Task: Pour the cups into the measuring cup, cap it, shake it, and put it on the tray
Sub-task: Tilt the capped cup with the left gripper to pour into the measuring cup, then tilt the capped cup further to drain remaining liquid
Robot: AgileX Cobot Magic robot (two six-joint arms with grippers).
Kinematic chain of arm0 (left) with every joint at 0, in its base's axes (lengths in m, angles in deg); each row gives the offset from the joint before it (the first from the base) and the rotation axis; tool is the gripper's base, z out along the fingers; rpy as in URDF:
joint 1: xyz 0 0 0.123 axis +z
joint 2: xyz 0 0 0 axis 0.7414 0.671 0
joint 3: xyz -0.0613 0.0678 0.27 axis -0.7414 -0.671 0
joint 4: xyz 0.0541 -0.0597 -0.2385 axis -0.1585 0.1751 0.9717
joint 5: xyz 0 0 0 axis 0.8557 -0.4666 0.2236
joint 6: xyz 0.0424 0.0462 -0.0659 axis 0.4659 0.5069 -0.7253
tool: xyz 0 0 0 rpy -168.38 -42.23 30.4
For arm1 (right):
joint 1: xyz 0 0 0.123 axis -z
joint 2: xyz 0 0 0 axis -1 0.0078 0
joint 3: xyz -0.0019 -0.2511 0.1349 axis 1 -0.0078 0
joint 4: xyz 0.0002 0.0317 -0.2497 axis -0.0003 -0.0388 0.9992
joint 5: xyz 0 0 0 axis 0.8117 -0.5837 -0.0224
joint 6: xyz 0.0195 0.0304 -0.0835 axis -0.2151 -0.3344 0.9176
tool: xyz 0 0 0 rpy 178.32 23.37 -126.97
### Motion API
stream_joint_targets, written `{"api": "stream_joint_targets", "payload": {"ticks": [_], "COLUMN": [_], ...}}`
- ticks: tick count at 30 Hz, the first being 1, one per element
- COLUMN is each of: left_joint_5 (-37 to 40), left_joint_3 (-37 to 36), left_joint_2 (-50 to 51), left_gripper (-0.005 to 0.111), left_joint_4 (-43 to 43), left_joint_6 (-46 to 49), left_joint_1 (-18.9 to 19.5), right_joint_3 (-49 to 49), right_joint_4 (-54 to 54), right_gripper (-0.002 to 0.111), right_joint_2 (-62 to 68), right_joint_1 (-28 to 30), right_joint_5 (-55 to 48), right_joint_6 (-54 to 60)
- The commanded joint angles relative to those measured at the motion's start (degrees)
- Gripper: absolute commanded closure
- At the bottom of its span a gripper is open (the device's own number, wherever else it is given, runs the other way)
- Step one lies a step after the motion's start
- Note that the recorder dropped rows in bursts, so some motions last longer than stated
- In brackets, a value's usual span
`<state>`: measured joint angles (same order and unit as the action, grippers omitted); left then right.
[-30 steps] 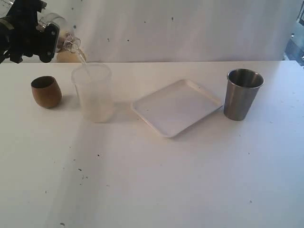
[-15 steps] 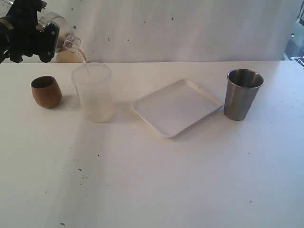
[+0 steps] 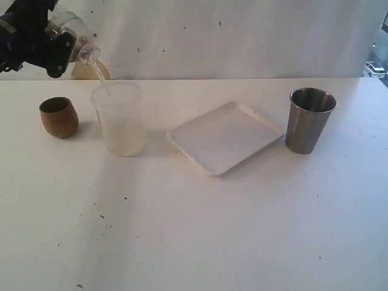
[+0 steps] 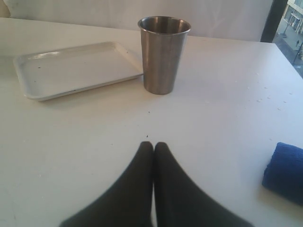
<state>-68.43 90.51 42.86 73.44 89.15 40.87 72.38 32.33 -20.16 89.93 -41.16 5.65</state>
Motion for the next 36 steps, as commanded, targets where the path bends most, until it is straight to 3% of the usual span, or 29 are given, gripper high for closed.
{"api": "stream_joint_targets", "payload": {"ticks": [1,6,36], "left_joint_5": [-3.11,-3.22,-2.79], "left_joint_3": [0.70,0.70,2.13], "left_joint_2": [-0.89,-0.89,-0.08], "left_gripper": [0.107,0.107,0.107], "left_joint_4": [-0.95,-4.09,-4.65], "left_joint_6": [0.40,0.40,-0.56], "left_joint_1": [0.01,-0.13,-1.73], "right_joint_3": [-0.06,-0.06,-0.06], "right_joint_4": [-0.02,-0.02,-0.02], "right_gripper": [0.108,0.108,0.108], "right_joint_2": [-0.29,-0.29,-0.29], "right_joint_1": [0.10,0.10,0.10], "right_joint_5": [0.30,0.30,0.30], "right_joint_6": [0.35,0.35,0.35]}}
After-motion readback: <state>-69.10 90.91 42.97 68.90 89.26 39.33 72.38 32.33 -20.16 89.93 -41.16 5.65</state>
